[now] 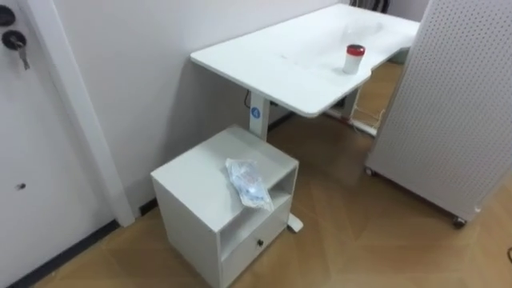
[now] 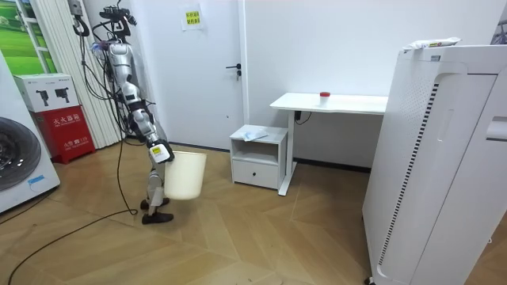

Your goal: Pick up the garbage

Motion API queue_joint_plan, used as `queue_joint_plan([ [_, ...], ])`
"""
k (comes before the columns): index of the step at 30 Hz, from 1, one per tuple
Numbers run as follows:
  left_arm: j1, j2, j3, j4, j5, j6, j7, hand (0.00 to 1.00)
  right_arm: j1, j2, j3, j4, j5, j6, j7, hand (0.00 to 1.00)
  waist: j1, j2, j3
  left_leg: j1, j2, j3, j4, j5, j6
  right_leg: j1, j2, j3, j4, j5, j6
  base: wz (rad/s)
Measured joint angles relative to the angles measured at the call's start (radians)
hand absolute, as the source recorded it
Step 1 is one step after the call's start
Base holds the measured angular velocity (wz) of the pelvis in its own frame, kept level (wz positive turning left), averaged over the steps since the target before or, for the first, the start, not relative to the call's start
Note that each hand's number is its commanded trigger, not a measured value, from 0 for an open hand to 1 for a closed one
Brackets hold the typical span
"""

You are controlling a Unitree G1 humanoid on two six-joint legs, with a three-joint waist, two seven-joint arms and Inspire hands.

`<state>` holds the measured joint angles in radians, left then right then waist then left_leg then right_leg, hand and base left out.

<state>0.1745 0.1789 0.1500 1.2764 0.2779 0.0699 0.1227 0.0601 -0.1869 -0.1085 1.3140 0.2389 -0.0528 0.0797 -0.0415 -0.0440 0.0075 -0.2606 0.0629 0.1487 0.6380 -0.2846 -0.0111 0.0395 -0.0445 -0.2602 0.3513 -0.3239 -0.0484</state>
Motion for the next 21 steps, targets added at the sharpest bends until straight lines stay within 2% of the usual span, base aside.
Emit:
queue_joint_plan([
  [1,0.006,0.0,-0.007,0.0,0.0,0.002,0.0,0.0,0.006,-0.008,0.0,0.006,0.014,0.0,-0.004,1.0,0.013,0.011,0.0031,-0.044,0.009,-0.001,-0.089,0.023,-0.013,-0.002,-0.001,0.0,0.006,-0.005,-0.001,-0.23],
  [2,0.008,0.0,-0.008,0.0,0.0,0.002,0.001,0.0,0.009,-0.011,0.003,0.007,0.019,0.0,-0.006,1.0,0.022,0.013,0.003,-0.06,0.016,-0.001,-0.145,0.048,-0.017,-0.003,-0.003,0.001,0.014,-0.012,-0.003,-0.38],
  [3,0.014,0.003,-0.007,0.001,0.0,0.002,0.003,0.0,0.01,-0.012,0.015,0.006,0.019,0.0,-0.012,1.0,0.029,0.013,0.0021,-0.081,0.028,0.001,-0.214,0.137,-0.014,-0.003,-0.007,0.013,0.025,-0.027,0.003,-0.35],
  [4,0.014,0.004,-0.007,0.001,-0.001,0.001,0.004,0.0,0.013,-0.013,0.018,0.003,0.02,-0.001,-0.015,1.0,0.029,0.018,0.002,-0.087,0.031,0.002,-0.247,0.197,-0.014,-0.002,-0.008,0.02,0.03,-0.038,0.012,-0.22],
  [7,0.014,0.004,-0.009,0.0,-0.004,-0.024,0.003,0.0,0.019,-0.012,0.018,-0.005,0.02,-0.001,-0.026,1.0,0.022,0.009,-0.0079,-0.084,0.021,0.018,-0.24,0.253,0.024,0.005,-0.021,0.003,0.017,-0.053,0.038,-0.16],
  [9,0.008,0.007,-0.011,-0.001,-0.003,-0.038,0.003,0.0,0.03,-0.011,0.02,-0.024,0.019,-0.002,-0.03,1.0,0.017,-0.002,-0.0052,-0.082,0.014,0.032,-0.21,0.228,0.026,0.02,-0.029,-0.001,0.007,-0.056,0.047,-0.14],
  [10,-0.001,0.006,-0.016,-0.002,-0.003,-0.049,0.003,0.0,0.031,-0.012,0.02,-0.029,0.019,-0.002,-0.037,1.0,0.018,-0.002,0.0002,-0.081,0.018,0.041,-0.182,0.201,0.024,0.03,-0.037,0.01,0.004,-0.057,0.049,-0.15],
  [12,-0.008,0.004,-0.016,0.0,-0.01,-0.057,0.004,0.0,0.033,-0.012,0.031,-0.033,0.018,-0.001,-0.046,1.0,0.023,0.006,0.0025,-0.081,0.031,0.051,-0.138,0.159,0.024,0.053,-0.038,0.012,-0.009,-0.063,0.06,-0.21],
  [13,-0.011,0.002,-0.018,-0.002,-0.01,-0.065,0.004,0.0,0.037,-0.013,0.039,-0.042,0.018,-0.001,-0.05,1.0,0.021,0.006,0.0019,-0.081,0.031,0.059,-0.109,0.132,0.022,0.059,-0.042,0.015,-0.001,-0.071,0.066,-0.18],
  [14,-0.013,0.003,-0.018,-0.002,-0.01,-0.066,0.004,0.0,0.039,-0.013,0.04,-0.05,0.018,0.0,-0.051,1.0,0.022,0.006,0.0019,-0.081,0.03,0.063,-0.098,0.119,0.022,0.061,-0.046,0.017,0.001,-0.078,0.068,-0.21],
  [15,-0.022,0.003,-0.018,-0.002,-0.01,-0.069,0.004,0.0,0.041,-0.014,0.046,-0.074,0.018,0.002,-0.054,1.0,0.026,0.001,0.0019,-0.08,0.025,0.077,-0.082,0.097,0.026,0.061,-0.061,0.03,0.013,-0.099,0.073,-0.16],
  [17,-0.041,0.002,-0.021,-0.003,-0.01,-0.071,0.004,0.0,0.042,-0.014,0.048,-0.085,0.008,0.001,-0.056,1.0,0.022,-0.003,-0.0003,-0.078,0.009,0.086,-0.065,0.069,0.033,0.067,-0.081,0.04,0.017,-0.113,0.088,-0.09],
  [19,-0.078,0.002,-0.03,-0.004,-0.002,-0.074,0.004,0.0,0.035,-0.015,0.048,-0.094,-0.014,0.001,-0.056,1.0,0.022,-0.006,-0.0051,-0.075,-0.025,0.094,-0.066,0.042,0.053,0.054,-0.13,0.039,0.069,-0.131,0.114,0.09],
  [20,-0.089,0.002,-0.039,-0.004,-0.002,-0.079,0.004,0.0,0.033,-0.016,0.048,-0.096,-0.014,0.001,-0.055,1.0,0.022,-0.003,-0.0065,-0.074,-0.033,0.099,-0.068,0.037,0.06,0.04,-0.142,0.038,0.103,-0.131,0.114,0.16],
  [21,-0.111,0.005,-0.056,-0.004,-0.012,-0.09,0.004,0.0,0.027,-0.017,0.048,-0.102,-0.01,0.0,-0.056,1.0,0.02,-0.002,-0.0069,-0.065,-0.052,0.103,-0.07,0.027,0.073,0.002,-0.17,0.044,0.203,-0.13,0.116,0.14],
])
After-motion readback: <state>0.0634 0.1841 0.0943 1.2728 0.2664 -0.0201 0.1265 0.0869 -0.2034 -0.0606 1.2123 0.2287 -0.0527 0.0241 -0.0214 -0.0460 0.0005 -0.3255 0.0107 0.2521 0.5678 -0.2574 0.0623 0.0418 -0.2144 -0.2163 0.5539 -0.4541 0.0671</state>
